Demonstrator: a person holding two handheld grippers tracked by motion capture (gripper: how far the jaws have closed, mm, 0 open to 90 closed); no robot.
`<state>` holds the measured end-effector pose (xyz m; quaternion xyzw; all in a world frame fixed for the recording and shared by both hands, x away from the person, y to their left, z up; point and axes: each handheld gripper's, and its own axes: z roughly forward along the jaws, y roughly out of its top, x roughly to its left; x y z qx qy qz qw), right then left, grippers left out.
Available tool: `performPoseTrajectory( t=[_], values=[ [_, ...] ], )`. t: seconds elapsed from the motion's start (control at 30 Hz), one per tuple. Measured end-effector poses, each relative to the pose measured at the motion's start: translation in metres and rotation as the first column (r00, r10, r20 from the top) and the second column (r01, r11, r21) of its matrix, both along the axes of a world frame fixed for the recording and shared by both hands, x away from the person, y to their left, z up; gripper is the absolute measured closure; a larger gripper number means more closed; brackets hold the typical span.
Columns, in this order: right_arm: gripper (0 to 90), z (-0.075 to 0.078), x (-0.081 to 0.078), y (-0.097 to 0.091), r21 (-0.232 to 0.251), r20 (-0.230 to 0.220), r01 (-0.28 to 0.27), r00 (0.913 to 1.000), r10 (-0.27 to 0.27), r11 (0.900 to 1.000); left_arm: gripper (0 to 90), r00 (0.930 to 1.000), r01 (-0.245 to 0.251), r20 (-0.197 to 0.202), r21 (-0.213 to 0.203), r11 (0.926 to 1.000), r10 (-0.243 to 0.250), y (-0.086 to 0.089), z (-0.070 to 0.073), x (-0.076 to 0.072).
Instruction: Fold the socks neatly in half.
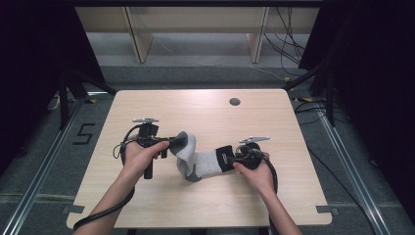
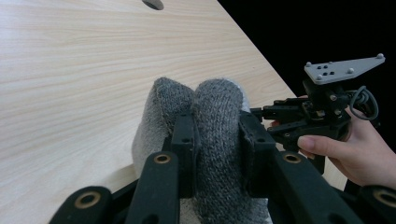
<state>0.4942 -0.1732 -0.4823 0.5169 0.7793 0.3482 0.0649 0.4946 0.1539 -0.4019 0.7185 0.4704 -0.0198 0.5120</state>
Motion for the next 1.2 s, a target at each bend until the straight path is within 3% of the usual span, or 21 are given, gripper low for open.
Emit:
performPoseTrajectory(
  t=[0.17,0.33,0.37,0.57,0.73,0.93,0.97,1.1,1.2],
  values=[
    [54.4,-0.003,0.002,-0.001,0.009,0.060,-0.033,0.9977,0.033,0.9994,71.4,0.9998,0.015,0.014,0.021,0.9997,-0.015,-0.011,0.001,-0.001],
    [54.4,-0.003,0.002,-0.002,0.007,0.062,-0.044,0.9972,0.044,0.9990,71.5,0.9994,0.022,0.027,0.032,0.9992,-0.023,-0.021,0.003,-0.001],
    [54.4,-0.003,0.000,0.000,0.019,0.026,-0.010,0.9996,0.009,0.9998,71.6,0.9994,0.022,0.027,0.037,0.9991,-0.023,-0.023,0.004,-0.001],
    [54.4,-0.003,0.000,0.000,0.010,0.029,-0.006,0.9996,0.006,0.9999,71.6,0.9992,0.026,0.031,0.044,0.9987,-0.027,-0.032,0.004,-0.002],
    [54.4,-0.004,0.000,0.000,0.038,0.033,-0.014,0.9994,0.012,0.9992,71.6,0.9989,0.040,0.025,0.038,0.9985,-0.041,-0.042,0.004,-0.001],
    [54.4,-0.004,0.000,0.001,0.035,0.035,-0.010,0.9994,0.008,0.9994,71.7,0.9980,0.060,0.017,0.036,0.9976,-0.060,-0.055,0.000,0.001],
    [54.4,-0.005,0.001,0.000,0.041,0.056,-0.024,0.9982,0.022,0.9988,71.6,0.9983,0.055,0.015,0.035,0.9979,-0.056,-0.058,0.000,0.001],
    [54.1,-0.005,0.000,0.000,0.048,0.023,-0.002,0.9997,0.001,0.9989,71.5,0.9976,0.067,0.012,0.043,0.9968,-0.068,-0.068,-0.002,0.002],
    [54.0,-0.006,0.000,-0.001,0.050,0.030,-0.002,0.9996,0.000,0.9988,71.5,0.9974,0.071,0.008,0.053,0.9960,-0.072,-0.076,-0.004,0.003]
  ],
)
